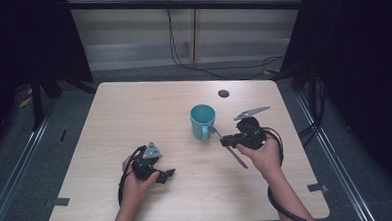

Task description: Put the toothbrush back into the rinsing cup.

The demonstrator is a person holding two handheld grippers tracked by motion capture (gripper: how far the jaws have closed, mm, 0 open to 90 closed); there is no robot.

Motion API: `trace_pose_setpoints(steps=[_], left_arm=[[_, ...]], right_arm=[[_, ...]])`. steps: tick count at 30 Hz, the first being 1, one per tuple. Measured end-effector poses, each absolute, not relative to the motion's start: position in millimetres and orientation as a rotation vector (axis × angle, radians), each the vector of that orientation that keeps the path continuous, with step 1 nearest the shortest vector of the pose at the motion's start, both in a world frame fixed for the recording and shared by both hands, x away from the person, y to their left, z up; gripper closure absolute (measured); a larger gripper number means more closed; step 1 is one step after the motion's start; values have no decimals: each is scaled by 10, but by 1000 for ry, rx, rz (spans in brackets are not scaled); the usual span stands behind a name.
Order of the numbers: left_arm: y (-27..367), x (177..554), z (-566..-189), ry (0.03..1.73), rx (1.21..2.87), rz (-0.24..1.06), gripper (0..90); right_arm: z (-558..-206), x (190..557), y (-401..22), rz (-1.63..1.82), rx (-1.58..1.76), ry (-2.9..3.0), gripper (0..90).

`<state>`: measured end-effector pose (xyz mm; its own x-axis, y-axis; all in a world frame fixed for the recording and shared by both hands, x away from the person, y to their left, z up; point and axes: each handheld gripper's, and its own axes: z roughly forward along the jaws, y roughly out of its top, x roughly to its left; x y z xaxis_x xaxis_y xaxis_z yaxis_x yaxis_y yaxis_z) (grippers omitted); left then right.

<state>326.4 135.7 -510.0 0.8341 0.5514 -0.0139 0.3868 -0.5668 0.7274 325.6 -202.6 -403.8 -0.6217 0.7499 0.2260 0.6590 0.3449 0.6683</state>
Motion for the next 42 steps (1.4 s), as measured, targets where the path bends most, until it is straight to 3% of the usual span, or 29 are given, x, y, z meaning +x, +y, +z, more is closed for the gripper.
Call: trace_pose_setpoints(steps=[42], left_arm=[[1357,3264,-5100,682,2241,276,155]], right_arm=[[-3587,3437,-2027,1571,1224,2110,813]])
